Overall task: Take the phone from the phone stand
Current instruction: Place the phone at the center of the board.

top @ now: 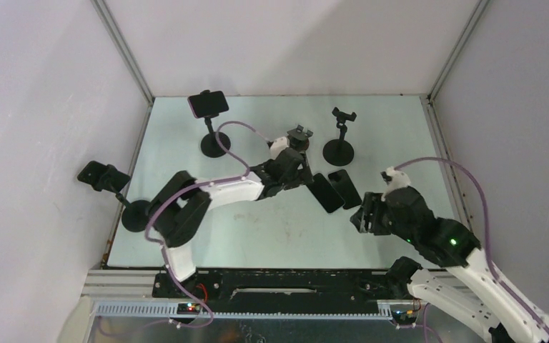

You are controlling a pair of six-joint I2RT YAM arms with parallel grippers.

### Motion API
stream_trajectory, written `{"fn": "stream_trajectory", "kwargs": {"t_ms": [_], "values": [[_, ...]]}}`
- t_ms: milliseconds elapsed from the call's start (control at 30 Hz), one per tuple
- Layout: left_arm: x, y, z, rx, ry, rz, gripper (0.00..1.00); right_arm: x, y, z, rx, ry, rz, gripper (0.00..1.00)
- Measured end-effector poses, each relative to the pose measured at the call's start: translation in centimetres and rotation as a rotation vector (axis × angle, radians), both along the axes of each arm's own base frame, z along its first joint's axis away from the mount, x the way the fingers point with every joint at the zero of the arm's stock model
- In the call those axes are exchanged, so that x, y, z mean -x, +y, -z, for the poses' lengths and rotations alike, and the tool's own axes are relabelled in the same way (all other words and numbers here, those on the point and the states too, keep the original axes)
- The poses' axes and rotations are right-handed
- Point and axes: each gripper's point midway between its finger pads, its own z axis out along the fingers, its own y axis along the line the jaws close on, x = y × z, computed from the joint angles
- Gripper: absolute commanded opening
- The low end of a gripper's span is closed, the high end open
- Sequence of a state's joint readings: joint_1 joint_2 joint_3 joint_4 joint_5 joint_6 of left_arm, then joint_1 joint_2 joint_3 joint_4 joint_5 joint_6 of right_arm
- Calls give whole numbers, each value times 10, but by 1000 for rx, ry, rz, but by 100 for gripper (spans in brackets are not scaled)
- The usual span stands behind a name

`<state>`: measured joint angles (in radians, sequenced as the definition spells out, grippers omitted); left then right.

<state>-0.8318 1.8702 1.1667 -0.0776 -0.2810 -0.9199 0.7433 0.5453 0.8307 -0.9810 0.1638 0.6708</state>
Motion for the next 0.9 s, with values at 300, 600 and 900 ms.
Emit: {"fn": "stream_trajectory", "kwargs": {"t_ms": [300,600,900], "values": [[36,49,-67,-19,-143,30,100,-45,18,45,180,88,15,63],[88,94,-61,-18,-138,93,100,-104,15,82,241,122,57,64],[123,125,-50,22,-144,120,100,-135,25,122,263,160,6,64]]}}
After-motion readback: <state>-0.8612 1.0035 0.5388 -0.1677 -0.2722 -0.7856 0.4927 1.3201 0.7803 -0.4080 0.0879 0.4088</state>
